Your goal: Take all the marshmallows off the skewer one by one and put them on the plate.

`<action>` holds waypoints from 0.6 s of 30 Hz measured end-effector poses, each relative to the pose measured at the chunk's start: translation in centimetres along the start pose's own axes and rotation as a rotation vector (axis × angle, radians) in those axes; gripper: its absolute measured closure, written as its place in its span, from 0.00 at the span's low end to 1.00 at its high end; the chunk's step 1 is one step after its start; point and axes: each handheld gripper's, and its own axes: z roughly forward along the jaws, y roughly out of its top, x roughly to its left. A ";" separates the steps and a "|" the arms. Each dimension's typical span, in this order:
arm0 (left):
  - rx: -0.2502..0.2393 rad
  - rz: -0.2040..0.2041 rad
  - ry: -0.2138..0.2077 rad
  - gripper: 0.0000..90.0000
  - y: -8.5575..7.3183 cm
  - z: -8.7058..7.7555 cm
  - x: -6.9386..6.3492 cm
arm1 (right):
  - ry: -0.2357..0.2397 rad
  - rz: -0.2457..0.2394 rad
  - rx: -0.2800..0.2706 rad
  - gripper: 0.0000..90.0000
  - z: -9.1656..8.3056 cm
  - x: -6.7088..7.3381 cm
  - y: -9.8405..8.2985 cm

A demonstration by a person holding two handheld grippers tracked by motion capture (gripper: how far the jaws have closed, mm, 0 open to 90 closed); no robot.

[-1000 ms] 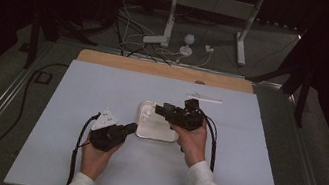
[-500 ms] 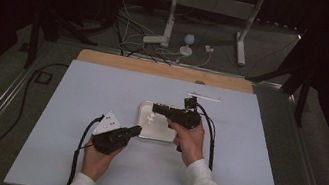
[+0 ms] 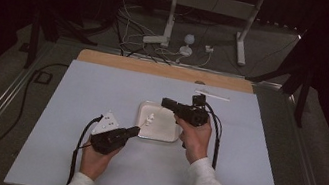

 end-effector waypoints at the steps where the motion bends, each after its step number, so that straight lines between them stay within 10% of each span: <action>1: -0.007 -0.031 -0.004 1.00 -0.3 -0.1 0.3 | 0.001 0.025 -0.060 0.91 -1.4 -0.7 1.0; 5: -0.048 -0.091 -0.001 1.00 -0.2 -0.5 1.1 | -0.033 -0.074 -0.022 0.90 -2.4 -0.3 1.8; 18: -0.052 -0.127 0.011 1.00 -0.2 -0.4 1.3 | -0.122 -0.139 0.114 0.88 1.0 -1.4 -0.6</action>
